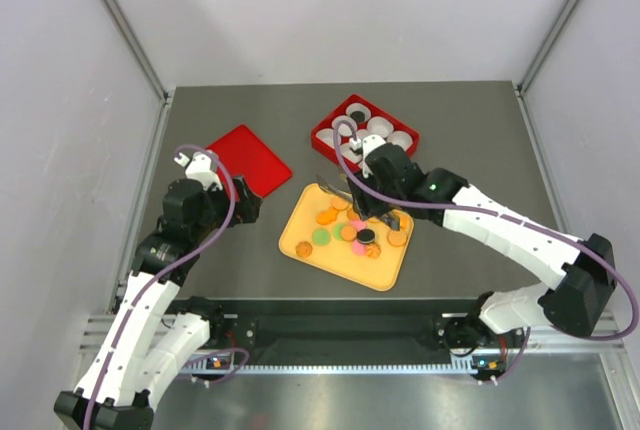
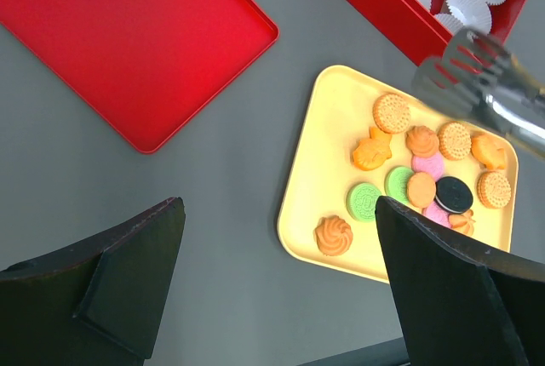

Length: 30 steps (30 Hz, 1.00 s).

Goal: Pack the cookies

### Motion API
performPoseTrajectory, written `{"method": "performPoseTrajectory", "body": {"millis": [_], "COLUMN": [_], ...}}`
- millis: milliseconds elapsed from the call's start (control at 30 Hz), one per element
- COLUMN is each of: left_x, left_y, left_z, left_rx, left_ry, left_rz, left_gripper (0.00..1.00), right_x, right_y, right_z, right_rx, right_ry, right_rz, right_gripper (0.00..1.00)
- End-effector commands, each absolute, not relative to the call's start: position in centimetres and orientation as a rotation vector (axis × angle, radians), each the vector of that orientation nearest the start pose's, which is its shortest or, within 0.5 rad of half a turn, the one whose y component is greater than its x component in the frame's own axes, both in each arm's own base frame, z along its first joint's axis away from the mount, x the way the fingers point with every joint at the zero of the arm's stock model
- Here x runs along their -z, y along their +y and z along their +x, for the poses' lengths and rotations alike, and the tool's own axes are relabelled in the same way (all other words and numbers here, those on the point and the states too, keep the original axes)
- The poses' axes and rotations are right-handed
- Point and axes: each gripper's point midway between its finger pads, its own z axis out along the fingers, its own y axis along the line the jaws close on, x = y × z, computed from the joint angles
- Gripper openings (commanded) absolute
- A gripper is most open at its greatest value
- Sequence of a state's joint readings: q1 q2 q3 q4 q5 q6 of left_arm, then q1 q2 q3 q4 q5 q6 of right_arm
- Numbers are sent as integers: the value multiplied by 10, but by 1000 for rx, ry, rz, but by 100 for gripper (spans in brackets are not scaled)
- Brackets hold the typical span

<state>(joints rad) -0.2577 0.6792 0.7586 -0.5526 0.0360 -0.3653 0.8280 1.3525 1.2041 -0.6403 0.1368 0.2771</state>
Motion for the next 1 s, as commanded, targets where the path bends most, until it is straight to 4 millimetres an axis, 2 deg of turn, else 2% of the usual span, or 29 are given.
{"method": "performPoseTrajectory", "body": {"millis": [0, 133, 200, 367, 967], "left_x": [-212, -212, -211, -209, -207], "left_y": [-88, -88, -88, -89, -88], "left_z": [248, 248, 248, 249, 249], "left_rx": [426, 424, 424, 426, 422], "left_ry": [2054, 2056, 2056, 2069, 2073], "left_rz": [-70, -71, -71, -69, -71], "left_gripper": [99, 99, 99, 99, 99], "right_x": [-195, -182, -170, -159, -132], "right_y": [252, 242, 235, 231, 228], "right_z": [236, 219, 214, 206, 209], "right_rx": [-389, -374, -348, -336, -234], "right_ry": [2301, 2333, 2362, 2385, 2431], "right_rz": [-562, -568, -566, -579, -614], "right_gripper": [52, 52, 52, 51, 49]}}
